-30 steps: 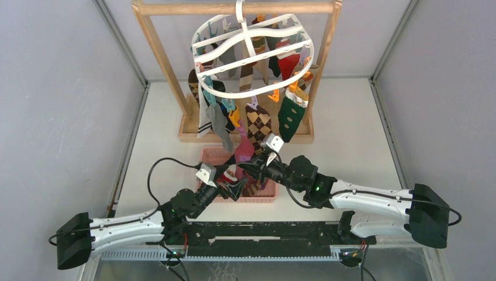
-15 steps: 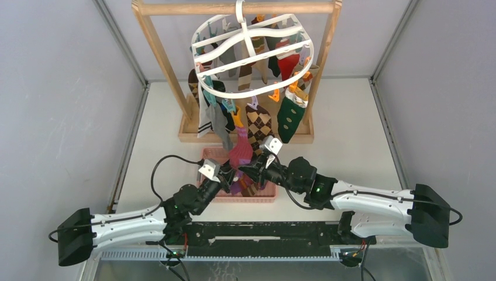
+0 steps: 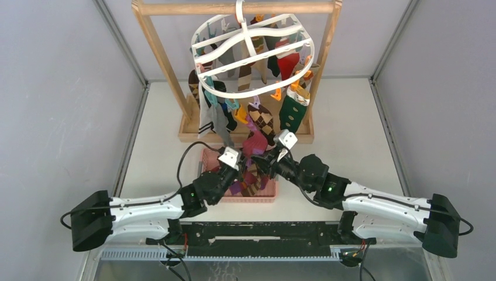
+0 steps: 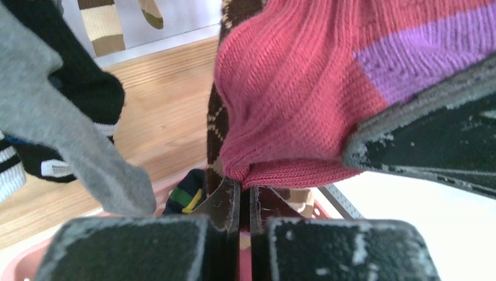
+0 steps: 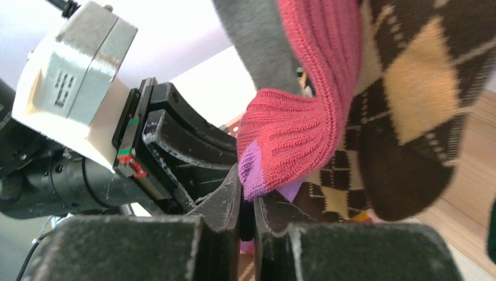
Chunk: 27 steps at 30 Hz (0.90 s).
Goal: Remove the socks clipped to the hanger
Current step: Remove the sock from the hanger.
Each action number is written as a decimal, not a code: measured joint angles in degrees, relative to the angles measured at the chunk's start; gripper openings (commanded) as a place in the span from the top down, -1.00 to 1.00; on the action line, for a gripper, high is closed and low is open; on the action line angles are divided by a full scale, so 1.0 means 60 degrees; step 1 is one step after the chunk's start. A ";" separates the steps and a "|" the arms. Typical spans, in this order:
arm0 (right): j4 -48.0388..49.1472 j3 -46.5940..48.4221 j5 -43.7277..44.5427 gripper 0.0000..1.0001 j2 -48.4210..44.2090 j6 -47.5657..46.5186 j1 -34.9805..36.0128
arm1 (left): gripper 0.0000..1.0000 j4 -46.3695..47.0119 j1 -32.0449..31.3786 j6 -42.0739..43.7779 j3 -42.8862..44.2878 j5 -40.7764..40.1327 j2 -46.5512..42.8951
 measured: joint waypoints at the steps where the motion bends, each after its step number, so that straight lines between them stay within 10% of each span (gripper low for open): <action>1: -0.0066 0.0000 0.0051 0.72 -0.0109 0.0004 -0.0106 | 0.99 0.0004 0.0000 0.0036 0.0171 -0.0015 0.0226; 8: -0.0492 -0.0047 0.0109 0.69 -0.0801 0.0091 -0.1177 | 1.00 0.0011 0.0087 0.0441 0.1490 -0.0066 0.1526; 14: -0.0772 -0.0106 0.0084 0.27 -0.1348 0.0178 -0.1821 | 1.00 0.0153 0.0718 0.0481 0.2164 0.0244 0.2255; 27: -0.1315 -0.0102 0.0546 -0.01 -0.2044 0.0109 -0.0871 | 0.99 0.0291 0.1599 0.0073 0.1851 0.0328 0.2433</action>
